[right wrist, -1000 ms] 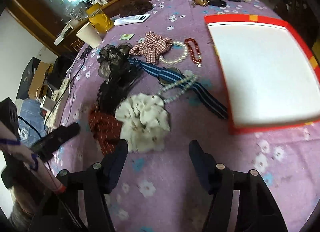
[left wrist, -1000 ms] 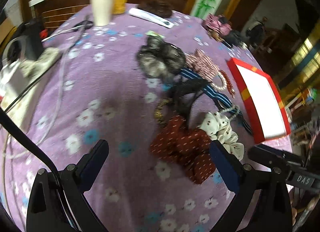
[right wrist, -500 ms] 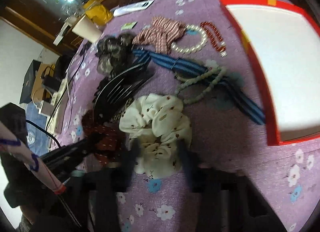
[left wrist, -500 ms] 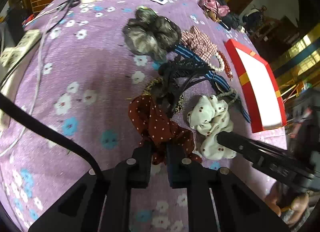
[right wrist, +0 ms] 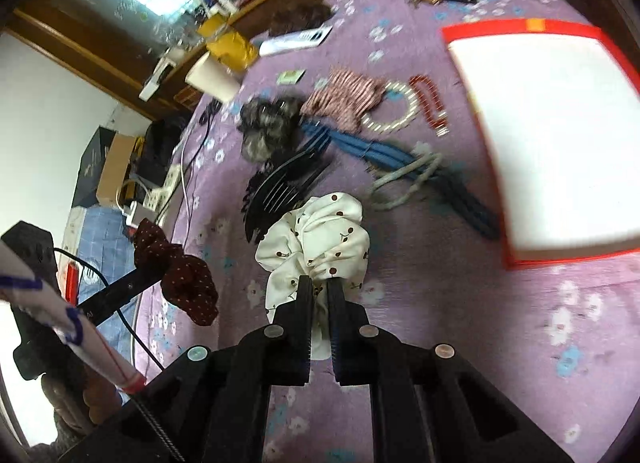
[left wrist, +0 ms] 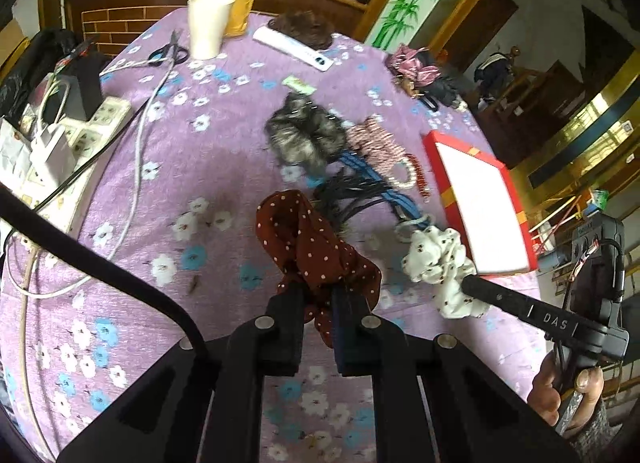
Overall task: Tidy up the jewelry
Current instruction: 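Carry both scrunchies over the white tray and open both grippers to drop them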
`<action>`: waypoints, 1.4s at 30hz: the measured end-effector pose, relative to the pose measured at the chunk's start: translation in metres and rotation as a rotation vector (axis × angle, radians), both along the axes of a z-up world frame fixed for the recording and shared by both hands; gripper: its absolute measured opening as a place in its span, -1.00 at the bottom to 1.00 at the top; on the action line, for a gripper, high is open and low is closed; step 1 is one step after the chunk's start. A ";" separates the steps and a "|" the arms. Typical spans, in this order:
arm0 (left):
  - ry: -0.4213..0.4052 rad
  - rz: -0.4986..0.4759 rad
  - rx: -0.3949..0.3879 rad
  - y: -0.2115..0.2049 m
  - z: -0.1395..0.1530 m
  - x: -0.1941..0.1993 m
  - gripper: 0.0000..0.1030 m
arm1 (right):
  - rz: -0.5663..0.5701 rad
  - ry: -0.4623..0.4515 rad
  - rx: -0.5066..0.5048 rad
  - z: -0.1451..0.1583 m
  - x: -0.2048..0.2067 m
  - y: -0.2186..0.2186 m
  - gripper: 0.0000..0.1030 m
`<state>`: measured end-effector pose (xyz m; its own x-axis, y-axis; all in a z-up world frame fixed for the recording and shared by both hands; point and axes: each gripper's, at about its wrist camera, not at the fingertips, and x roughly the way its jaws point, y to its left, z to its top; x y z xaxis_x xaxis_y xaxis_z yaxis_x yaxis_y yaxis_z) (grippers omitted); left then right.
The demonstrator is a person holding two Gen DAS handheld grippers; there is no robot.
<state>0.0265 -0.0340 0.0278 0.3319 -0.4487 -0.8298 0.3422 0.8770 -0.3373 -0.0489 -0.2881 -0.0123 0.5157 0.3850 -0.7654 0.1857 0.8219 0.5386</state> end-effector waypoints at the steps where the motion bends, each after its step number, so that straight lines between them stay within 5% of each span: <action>1: 0.001 -0.007 -0.008 -0.005 0.002 -0.002 -0.79 | -0.012 -0.006 0.001 0.004 -0.003 -0.007 -0.85; 12: 0.009 -0.137 -0.037 -0.108 0.020 -0.035 -0.79 | -0.133 -0.031 -0.106 0.025 -0.033 -0.124 -0.85; 24: -0.033 -0.219 0.044 -0.250 0.007 -0.037 -0.79 | -0.207 -0.039 -0.193 0.024 -0.008 -0.245 -0.86; 42: -0.079 -0.137 0.255 -0.344 -0.036 0.093 -0.78 | -0.231 -0.004 -0.241 -0.013 0.063 -0.305 -0.85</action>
<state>0.1200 -0.3782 -0.0081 0.3507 -0.2743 -0.8954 0.4800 0.8736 -0.0796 0.0144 -0.5929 -0.0251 0.5717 0.0656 -0.8178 0.3804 0.8620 0.3351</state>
